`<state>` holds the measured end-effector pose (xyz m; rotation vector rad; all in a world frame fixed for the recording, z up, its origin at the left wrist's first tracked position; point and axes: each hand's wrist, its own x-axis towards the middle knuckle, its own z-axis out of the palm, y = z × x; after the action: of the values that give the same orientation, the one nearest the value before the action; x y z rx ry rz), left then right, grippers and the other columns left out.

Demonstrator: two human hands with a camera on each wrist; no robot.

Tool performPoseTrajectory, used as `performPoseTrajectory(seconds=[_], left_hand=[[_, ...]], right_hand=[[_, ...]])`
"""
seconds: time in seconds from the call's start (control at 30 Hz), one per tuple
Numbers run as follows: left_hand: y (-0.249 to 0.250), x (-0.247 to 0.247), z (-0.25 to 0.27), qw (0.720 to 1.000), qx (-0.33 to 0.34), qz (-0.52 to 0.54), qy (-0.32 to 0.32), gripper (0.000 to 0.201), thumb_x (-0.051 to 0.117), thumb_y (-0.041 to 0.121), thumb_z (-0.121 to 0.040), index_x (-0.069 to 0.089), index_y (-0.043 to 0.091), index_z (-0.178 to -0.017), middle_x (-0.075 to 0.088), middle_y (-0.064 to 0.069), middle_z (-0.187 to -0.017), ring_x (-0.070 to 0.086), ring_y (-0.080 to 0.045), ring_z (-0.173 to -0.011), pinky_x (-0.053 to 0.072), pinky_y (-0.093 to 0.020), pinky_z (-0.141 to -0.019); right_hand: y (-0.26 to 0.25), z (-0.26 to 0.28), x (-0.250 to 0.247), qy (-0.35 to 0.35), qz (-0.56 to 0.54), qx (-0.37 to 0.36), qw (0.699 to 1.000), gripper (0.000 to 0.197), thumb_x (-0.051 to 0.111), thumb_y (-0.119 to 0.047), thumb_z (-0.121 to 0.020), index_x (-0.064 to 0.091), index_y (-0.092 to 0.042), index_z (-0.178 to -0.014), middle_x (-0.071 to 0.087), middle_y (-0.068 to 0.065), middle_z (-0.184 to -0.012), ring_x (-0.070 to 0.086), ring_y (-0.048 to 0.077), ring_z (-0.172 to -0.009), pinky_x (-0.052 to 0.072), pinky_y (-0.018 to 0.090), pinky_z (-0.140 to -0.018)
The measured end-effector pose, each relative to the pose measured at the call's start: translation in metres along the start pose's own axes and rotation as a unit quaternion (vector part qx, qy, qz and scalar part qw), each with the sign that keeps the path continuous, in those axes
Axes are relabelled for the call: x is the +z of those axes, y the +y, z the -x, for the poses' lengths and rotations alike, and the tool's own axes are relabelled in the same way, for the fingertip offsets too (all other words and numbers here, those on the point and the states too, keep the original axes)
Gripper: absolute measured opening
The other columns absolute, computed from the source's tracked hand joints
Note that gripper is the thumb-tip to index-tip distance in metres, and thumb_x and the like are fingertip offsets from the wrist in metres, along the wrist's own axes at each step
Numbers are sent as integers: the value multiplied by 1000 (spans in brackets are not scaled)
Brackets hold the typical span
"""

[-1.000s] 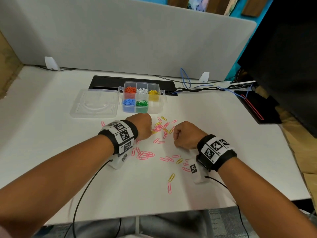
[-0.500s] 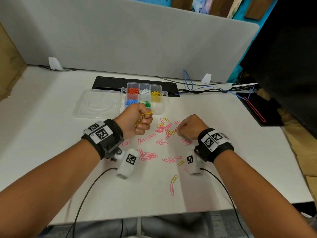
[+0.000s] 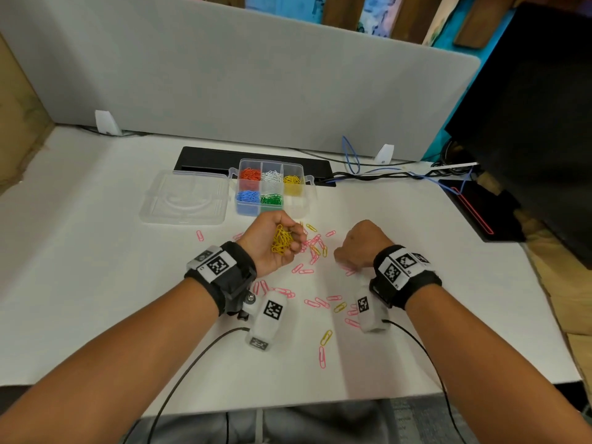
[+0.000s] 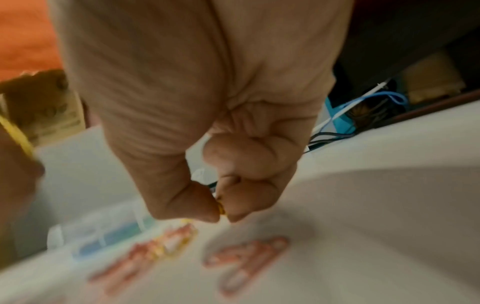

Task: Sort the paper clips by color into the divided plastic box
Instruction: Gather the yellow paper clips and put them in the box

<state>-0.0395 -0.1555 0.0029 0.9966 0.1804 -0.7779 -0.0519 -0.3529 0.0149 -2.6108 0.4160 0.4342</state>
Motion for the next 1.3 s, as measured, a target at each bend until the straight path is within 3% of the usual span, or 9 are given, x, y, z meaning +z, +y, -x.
performPoseTrajectory(seconds=[0.17, 0.27, 0.33, 0.47, 0.73, 0.9, 1.03, 1.1, 1.3], left_hand=[[-8, 11, -6, 999, -13, -25, 37, 30, 42, 19, -86, 56, 6, -63, 58, -8, -60, 49, -14, -44, 35, -15, -35], [-11, 16, -10, 998, -53, -1, 13, 43, 42, 26, -94, 64, 5, -65, 58, -8, -59, 55, -16, -48, 42, -15, -35], [-10, 18, -10, 998, -56, 16, 10, 40, 43, 30, -99, 59, 10, -68, 51, -3, -56, 50, -10, -42, 33, -12, -33], [7, 9, -8, 998, -11, -12, 59, 44, 45, 36, -102, 31, 23, -62, 24, 7, -47, 21, -5, -32, 13, -15, -30], [73, 10, -26, 988, 59, -116, 77, 44, 39, 39, -99, 37, 23, -58, 24, 8, -45, 17, -8, -33, 10, -16, -35], [102, 33, -69, 978, 114, -107, 137, 41, 40, 29, -100, 35, 22, -60, 29, 7, -45, 19, -9, -33, 14, -16, -33], [122, 42, -102, 957, 161, -41, 237, 35, 39, 16, -98, 39, 16, -63, 37, 1, -53, 23, -10, -31, 15, -11, -36], [131, 43, -114, 954, 166, 0, 248, 39, 38, 14, -97, 33, 18, -59, 30, 3, -46, 20, -10, -26, 15, -8, -36], [139, 38, -150, 956, 191, -4, 225, 40, 41, 20, -94, 34, 21, -54, 31, 4, -46, 26, -14, -39, 24, -22, -46]], right_hand=[[-25, 23, -17, 18, -212, -121, 970, 12, 73, -10, -82, 67, -1, -75, 62, 11, -65, 53, 20, -59, 42, 27, -49], [-44, 32, -16, -4, -240, -172, 955, 11, 75, -8, -81, 68, -3, -74, 59, 0, -54, 51, 12, -50, 38, 20, -41], [-49, 28, -12, 12, -234, -189, 954, 13, 77, -15, -83, 72, -4, -77, 60, -5, -52, 52, 6, -47, 40, 16, -42], [-37, 3, -10, 106, -223, -164, 955, 19, 76, -24, -85, 74, -7, -76, 70, 6, -72, 60, 12, -63, 55, 32, -65], [14, -2, 0, 128, -274, -134, 944, 20, 76, -24, -86, 72, -11, -71, 69, -4, -69, 62, 8, -64, 50, 23, -65], [45, 4, 3, 105, -345, -145, 921, 15, 76, -17, -86, 73, -5, -76, 66, -6, -62, 56, 2, -54, 45, 15, -56], [70, 1, 14, 12, -355, -135, 925, 15, 75, -12, -86, 70, 2, -80, 66, -1, -64, 57, 2, -56, 44, 15, -60], [79, -2, 18, -17, -333, -129, 934, 12, 75, -12, -85, 72, -1, -80, 70, 3, -69, 60, 4, -61, 46, 16, -65], [85, -11, 20, -16, -340, -126, 932, 15, 75, -17, -85, 71, -3, -81, 67, 1, -66, 53, 3, -56, 39, 16, -58]])
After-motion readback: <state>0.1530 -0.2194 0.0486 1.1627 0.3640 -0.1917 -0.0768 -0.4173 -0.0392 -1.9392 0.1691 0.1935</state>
